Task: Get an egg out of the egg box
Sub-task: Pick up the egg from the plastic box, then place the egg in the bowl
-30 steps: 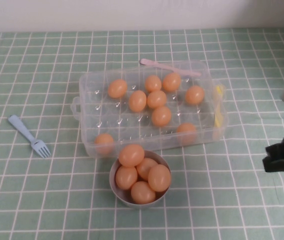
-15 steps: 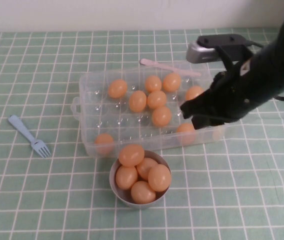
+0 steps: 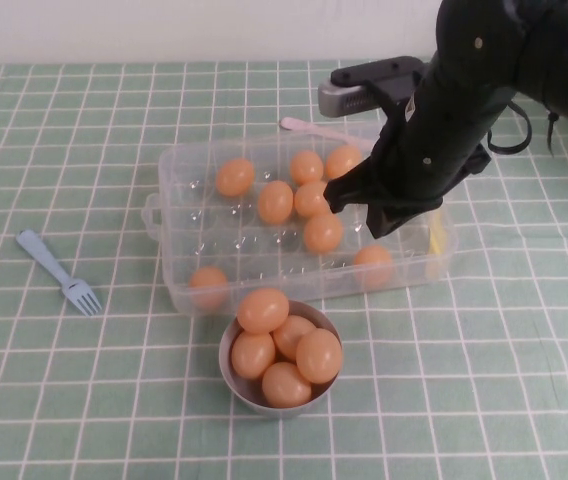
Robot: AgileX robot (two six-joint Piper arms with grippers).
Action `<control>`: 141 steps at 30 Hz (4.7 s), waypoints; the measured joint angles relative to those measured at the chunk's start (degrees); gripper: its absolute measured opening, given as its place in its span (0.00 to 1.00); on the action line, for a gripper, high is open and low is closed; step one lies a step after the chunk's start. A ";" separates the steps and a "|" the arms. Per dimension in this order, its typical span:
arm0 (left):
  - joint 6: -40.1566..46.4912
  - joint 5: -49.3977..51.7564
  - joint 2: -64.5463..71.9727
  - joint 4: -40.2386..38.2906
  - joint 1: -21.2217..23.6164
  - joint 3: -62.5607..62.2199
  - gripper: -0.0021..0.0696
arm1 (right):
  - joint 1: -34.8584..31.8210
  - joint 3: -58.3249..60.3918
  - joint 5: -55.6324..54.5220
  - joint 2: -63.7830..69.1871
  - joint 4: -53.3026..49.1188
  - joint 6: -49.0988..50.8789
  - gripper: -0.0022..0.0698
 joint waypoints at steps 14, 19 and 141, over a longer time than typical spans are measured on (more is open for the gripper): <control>0.00 0.00 0.00 0.00 0.00 0.00 0.02 | -1.29 -1.48 -1.10 4.20 -1.05 9.38 0.48; 0.00 0.00 0.00 0.00 0.00 0.00 0.02 | -1.29 -1.60 -0.60 5.34 0.05 9.38 0.67; 0.00 0.00 0.00 0.21 0.00 0.00 0.02 | 11.60 11.23 -2.50 -10.43 -2.81 5.38 0.60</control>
